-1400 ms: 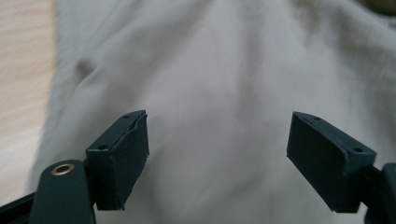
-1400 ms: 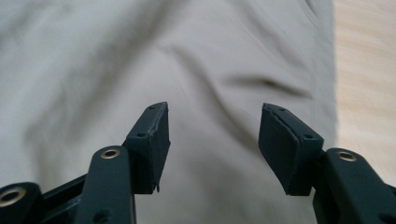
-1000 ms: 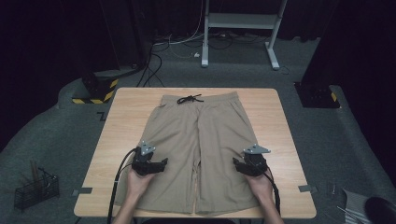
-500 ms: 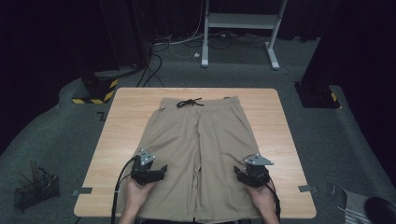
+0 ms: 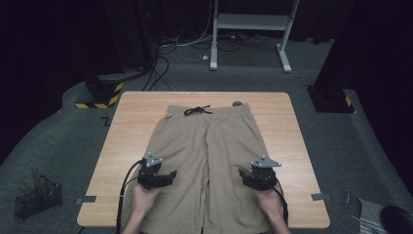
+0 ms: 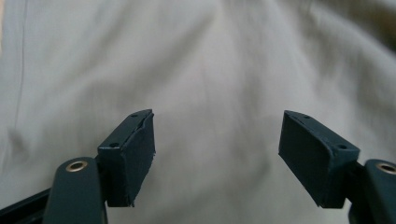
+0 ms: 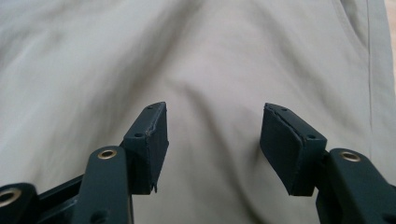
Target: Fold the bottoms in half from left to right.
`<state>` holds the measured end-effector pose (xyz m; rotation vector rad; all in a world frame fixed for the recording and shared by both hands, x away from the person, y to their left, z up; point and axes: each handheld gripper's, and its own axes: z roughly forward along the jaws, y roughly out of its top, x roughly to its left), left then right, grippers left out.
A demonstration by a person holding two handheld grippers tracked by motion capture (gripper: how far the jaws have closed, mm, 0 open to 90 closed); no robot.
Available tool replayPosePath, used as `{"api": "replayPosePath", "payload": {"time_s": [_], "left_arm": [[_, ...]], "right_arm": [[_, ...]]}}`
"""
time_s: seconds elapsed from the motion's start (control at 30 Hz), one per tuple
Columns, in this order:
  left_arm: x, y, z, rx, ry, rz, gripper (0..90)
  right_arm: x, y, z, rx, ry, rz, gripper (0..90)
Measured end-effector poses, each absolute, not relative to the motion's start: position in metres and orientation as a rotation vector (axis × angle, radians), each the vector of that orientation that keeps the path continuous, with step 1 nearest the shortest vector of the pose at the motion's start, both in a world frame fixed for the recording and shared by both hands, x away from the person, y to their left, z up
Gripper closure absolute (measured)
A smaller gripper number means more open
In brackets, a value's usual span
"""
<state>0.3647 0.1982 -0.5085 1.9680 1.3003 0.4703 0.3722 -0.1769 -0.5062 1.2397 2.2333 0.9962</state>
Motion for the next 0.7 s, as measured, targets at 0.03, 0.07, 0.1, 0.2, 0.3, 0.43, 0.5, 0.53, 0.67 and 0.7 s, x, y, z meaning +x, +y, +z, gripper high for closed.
{"api": "replayPosePath", "payload": {"time_s": [0.03, 0.07, 0.1, 0.2, 0.3, 0.43, 0.5, 0.53, 0.67, 0.7], "left_arm": [[0.37, 0.197, -0.508, 1.97, 1.305, 0.482, 27.2], [0.375, 0.195, -0.509, 1.973, 1.312, 0.503, 27.2], [0.379, 0.194, -0.511, 1.979, 1.332, 0.519, 27.8], [0.387, 0.193, -0.519, 1.988, 1.371, 0.531, 28.2], [0.383, 0.192, -0.525, 1.981, 1.347, 0.591, 27.6], [0.378, 0.194, -0.527, 1.976, 1.318, 0.589, 26.1], [0.374, 0.194, -0.527, 1.978, 1.316, 0.591, 26.0], [0.371, 0.194, -0.527, 1.976, 1.315, 0.59, 26.0], [0.356, 0.192, -0.527, 1.98, 1.308, 0.584, 25.1], [0.352, 0.192, -0.527, 1.983, 1.303, 0.583, 25.1]], "right_arm": [[0.379, -0.173, -0.506, 1.241, 2.244, 0.972, 41.1], [0.383, -0.171, -0.507, 1.229, 2.246, 0.955, 41.4], [0.391, -0.168, -0.513, 1.248, 2.249, 0.939, 41.0], [0.397, -0.168, -0.519, 1.267, 2.26, 0.919, 40.0], [0.392, -0.171, -0.522, 1.269, 2.239, 0.947, 41.1], [0.386, -0.174, -0.523, 1.246, 2.246, 0.962, 41.1], [0.381, -0.176, -0.523, 1.236, 2.246, 0.968, 41.2], [0.374, -0.177, -0.523, 1.24, 2.243, 0.968, 41.2], [0.363, -0.177, -0.523, 1.25, 2.238, 0.967, 41.2], [0.358, -0.177, -0.523, 1.245, 2.241, 0.968, 41.3]]}}
